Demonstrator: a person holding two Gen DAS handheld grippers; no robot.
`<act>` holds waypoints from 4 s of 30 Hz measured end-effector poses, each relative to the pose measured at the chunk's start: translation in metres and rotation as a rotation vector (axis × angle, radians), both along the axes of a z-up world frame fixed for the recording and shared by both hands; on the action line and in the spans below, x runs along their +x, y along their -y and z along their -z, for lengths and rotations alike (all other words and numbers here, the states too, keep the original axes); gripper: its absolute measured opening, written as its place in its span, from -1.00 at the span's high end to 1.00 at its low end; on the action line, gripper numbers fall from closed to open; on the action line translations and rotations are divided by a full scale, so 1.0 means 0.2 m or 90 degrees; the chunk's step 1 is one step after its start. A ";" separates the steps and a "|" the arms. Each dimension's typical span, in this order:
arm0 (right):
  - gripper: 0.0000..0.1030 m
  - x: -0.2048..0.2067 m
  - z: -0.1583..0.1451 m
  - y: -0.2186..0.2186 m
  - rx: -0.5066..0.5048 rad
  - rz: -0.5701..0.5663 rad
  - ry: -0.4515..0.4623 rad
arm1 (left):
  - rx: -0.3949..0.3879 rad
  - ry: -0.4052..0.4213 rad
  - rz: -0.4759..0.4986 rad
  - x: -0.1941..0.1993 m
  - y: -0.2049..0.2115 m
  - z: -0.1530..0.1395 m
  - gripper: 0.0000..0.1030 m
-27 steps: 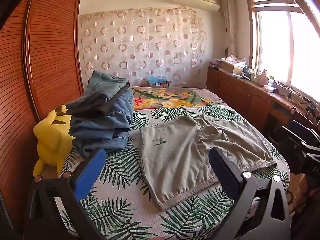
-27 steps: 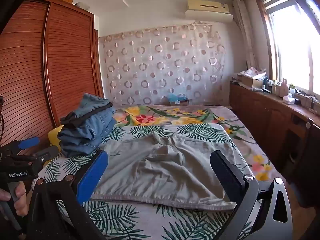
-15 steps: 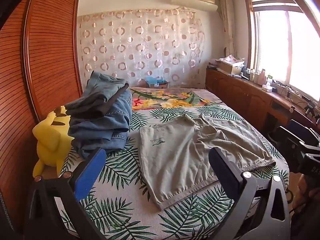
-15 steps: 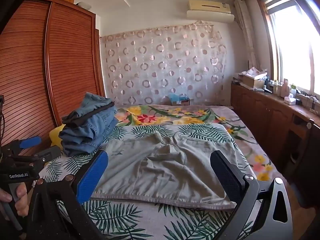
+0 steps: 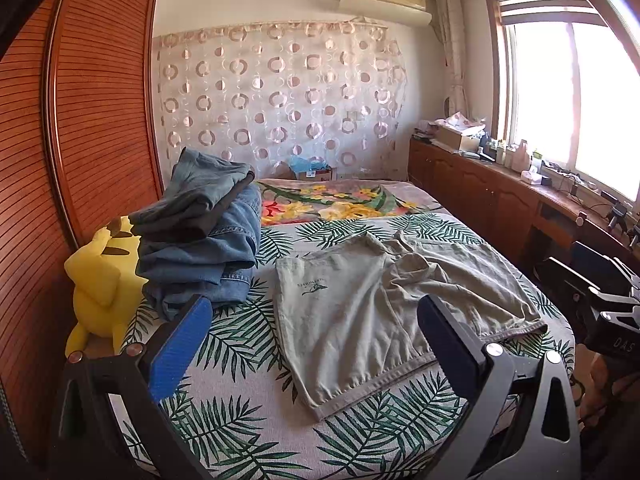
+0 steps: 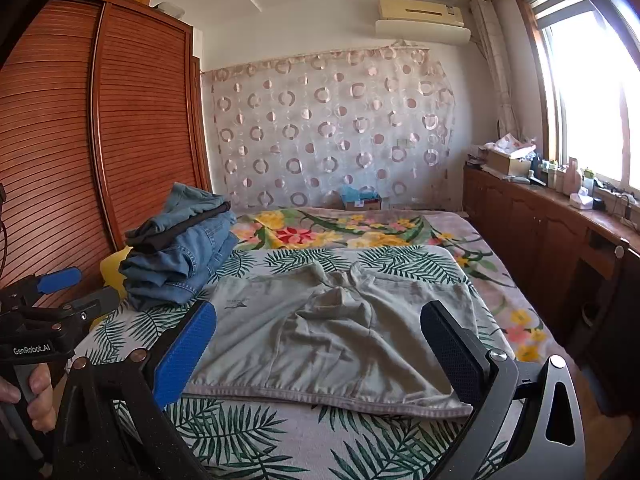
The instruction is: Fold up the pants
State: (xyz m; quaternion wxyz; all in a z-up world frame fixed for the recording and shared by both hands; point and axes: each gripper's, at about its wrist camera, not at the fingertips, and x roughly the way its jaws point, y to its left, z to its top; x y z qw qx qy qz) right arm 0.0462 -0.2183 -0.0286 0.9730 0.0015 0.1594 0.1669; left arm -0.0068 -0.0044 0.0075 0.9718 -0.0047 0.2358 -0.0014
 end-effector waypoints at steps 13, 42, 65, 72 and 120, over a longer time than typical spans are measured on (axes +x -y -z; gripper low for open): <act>-0.98 -0.01 0.00 -0.01 -0.001 0.002 0.004 | 0.001 0.004 -0.001 -0.01 0.02 -0.02 -0.99; -0.98 -0.02 0.00 0.00 0.001 0.004 0.012 | 0.002 0.008 0.001 -0.02 0.03 -0.04 -0.99; -0.98 -0.01 0.01 0.01 0.003 0.008 0.005 | 0.001 -0.002 0.004 -0.01 0.06 -0.05 -0.99; -0.98 0.01 0.02 0.03 0.002 0.013 -0.002 | -0.007 -0.013 0.014 0.04 0.07 0.00 -0.99; -0.38 0.51 0.02 0.28 -0.082 0.041 -0.136 | 0.027 -0.115 0.155 0.51 0.32 0.27 -0.99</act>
